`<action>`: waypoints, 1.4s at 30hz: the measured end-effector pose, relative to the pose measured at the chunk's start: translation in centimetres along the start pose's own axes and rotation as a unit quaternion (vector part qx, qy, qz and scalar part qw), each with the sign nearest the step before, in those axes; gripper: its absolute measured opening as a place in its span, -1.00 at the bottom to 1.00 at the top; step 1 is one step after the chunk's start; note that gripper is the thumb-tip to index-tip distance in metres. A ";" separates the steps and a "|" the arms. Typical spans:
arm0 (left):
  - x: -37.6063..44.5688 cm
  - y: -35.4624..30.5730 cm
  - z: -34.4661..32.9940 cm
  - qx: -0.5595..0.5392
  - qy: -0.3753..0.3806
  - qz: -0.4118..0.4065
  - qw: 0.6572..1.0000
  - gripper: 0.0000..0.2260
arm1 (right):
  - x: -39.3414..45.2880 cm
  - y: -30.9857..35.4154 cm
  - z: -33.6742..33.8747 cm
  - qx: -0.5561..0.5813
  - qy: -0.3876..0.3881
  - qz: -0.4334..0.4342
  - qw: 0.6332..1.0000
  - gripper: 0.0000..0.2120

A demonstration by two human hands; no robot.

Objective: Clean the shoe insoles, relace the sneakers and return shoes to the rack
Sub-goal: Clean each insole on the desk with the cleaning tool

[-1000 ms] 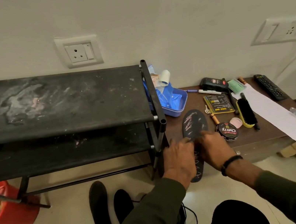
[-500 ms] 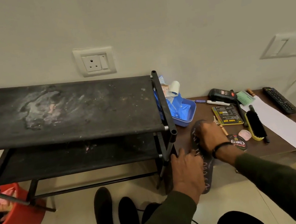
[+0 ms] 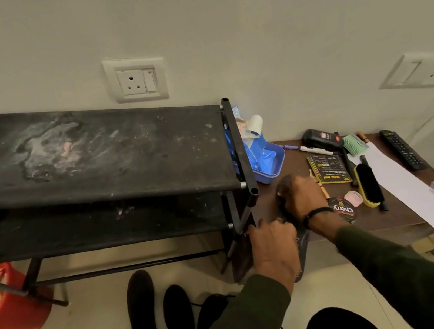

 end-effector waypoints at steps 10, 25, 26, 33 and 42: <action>0.4 -0.1 -0.4 -0.054 0.014 -0.026 0.998 -0.75 | 1.4 -0.6 0.7 0.027 0.003 0.003 1.000 -0.86; 0.4 -1.0 0.6 -0.044 0.080 -0.024 0.996 -0.72 | 3.9 -1.7 1.6 0.042 -0.020 -0.059 0.997 -0.91; 0.4 -1.0 0.6 -0.047 0.078 -0.022 0.996 -0.73 | 4.0 -1.7 1.7 0.040 -0.020 -0.064 0.997 -0.90; 0.7 -0.7 0.3 -0.063 0.068 -0.021 0.995 -0.72 | -1.1 -1.4 -1.0 0.025 0.005 0.051 0.998 -0.89; 0.0 -1.3 0.5 -0.001 0.052 -0.045 0.998 -0.73 | 5.0 -4.2 1.9 0.000 -0.009 -0.011 1.000 -0.91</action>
Point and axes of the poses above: each hand's wrist, its own x-axis towards the middle knuckle, its own z-axis out of the back of the hand, y = z × x, the point moved 9 cm from there along x, towards the middle knuckle, and after that the axes turned 11 degrees about y, right-handed, at the moved point
